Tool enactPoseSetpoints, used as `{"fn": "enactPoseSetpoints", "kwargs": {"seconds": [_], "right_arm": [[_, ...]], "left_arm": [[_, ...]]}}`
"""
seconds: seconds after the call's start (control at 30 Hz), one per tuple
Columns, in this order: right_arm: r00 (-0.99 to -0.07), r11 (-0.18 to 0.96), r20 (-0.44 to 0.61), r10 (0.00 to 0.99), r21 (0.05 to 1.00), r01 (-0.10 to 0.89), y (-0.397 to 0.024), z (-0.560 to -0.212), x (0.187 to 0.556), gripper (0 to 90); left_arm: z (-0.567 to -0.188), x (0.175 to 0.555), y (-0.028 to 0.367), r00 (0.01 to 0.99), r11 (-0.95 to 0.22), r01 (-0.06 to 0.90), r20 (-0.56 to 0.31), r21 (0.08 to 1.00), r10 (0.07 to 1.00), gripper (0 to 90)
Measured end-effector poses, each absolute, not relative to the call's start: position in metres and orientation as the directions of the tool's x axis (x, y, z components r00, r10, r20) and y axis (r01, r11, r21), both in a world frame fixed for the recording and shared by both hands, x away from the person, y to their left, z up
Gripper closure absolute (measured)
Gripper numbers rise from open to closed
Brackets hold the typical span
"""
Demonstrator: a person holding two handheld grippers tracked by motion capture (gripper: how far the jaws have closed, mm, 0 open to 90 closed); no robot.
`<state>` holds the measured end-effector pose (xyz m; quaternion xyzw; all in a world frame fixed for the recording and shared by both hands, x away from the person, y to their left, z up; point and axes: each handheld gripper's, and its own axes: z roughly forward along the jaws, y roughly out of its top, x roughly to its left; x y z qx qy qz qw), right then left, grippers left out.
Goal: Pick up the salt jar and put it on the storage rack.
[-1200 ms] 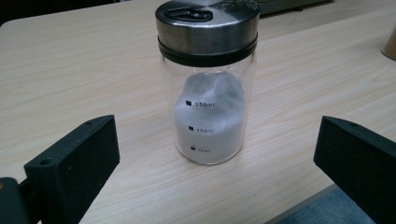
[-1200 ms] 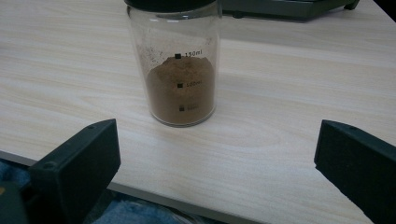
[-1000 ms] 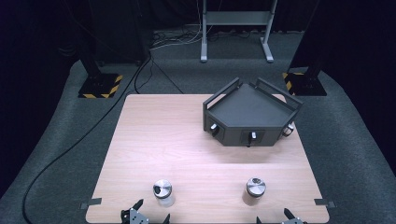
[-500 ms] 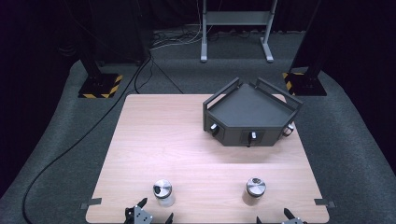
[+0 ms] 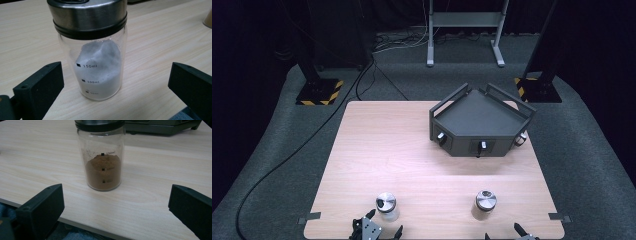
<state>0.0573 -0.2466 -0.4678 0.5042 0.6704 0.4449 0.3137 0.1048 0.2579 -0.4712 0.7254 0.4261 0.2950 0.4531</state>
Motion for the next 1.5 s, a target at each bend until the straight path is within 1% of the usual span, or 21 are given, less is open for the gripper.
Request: {"fn": "enactPoseSetpoints", "kwargs": {"seconds": [0.23, 0.4, 0.93, 1.03, 1.1, 1.13, 1.33, 1.5], "right_arm": [[-0.303, 0.115, 0.014, 0.953, 0.908, 0.404, -0.245, -0.467, 0.059, 0.0], [-0.310, 0.094, 0.038, 0.950, 0.911, 0.400, -0.248, -0.468, 0.059, 0.0], [-0.309, 0.106, 0.028, 0.951, 0.907, 0.408, -0.247, -0.468, 0.060, 0.0], [-0.309, 0.108, 0.026, 0.951, 0.907, 0.408, -0.247, -0.468, 0.060, 0.0], [-0.310, 0.108, 0.027, 0.951, 0.906, 0.409, -0.247, -0.468, 0.060, 0.0], [-0.310, 0.107, 0.028, 0.950, 0.906, 0.410, -0.247, -0.468, 0.061, 0.0], [-0.312, 0.110, 0.027, 0.950, 0.904, 0.414, -0.247, -0.468, 0.061, 0.0], [-0.314, 0.113, 0.025, 0.949, 0.902, 0.416, -0.247, -0.468, 0.062, 0.0]], "left_arm": [[-0.474, 0.116, 0.257, 0.454, -0.224, 0.357, 0.041, 0.907, 0.890, 0.1], [-0.475, 0.122, 0.256, 0.449, -0.222, 0.362, 0.039, 0.905, 0.893, 0.0], [-0.477, 0.137, 0.252, 0.443, -0.228, 0.373, 0.044, 0.899, 0.896, 0.0], [-0.477, 0.139, 0.252, 0.443, -0.228, 0.379, 0.041, 0.897, 0.896, 0.1], [-0.474, 0.144, 0.250, 0.439, -0.240, 0.406, 0.042, 0.882, 0.898, 0.3], [-0.474, 0.144, 0.250, 0.439, -0.240, 0.406, 0.042, 0.882, 0.898, 1.0], [-0.476, 0.146, 0.251, 0.448, -0.236, 0.405, 0.034, 0.883, 0.894, 15.1], [-0.475, 0.149, 0.250, 0.448, -0.238, 0.417, 0.029, 0.877, 0.894, 23.5]]}}
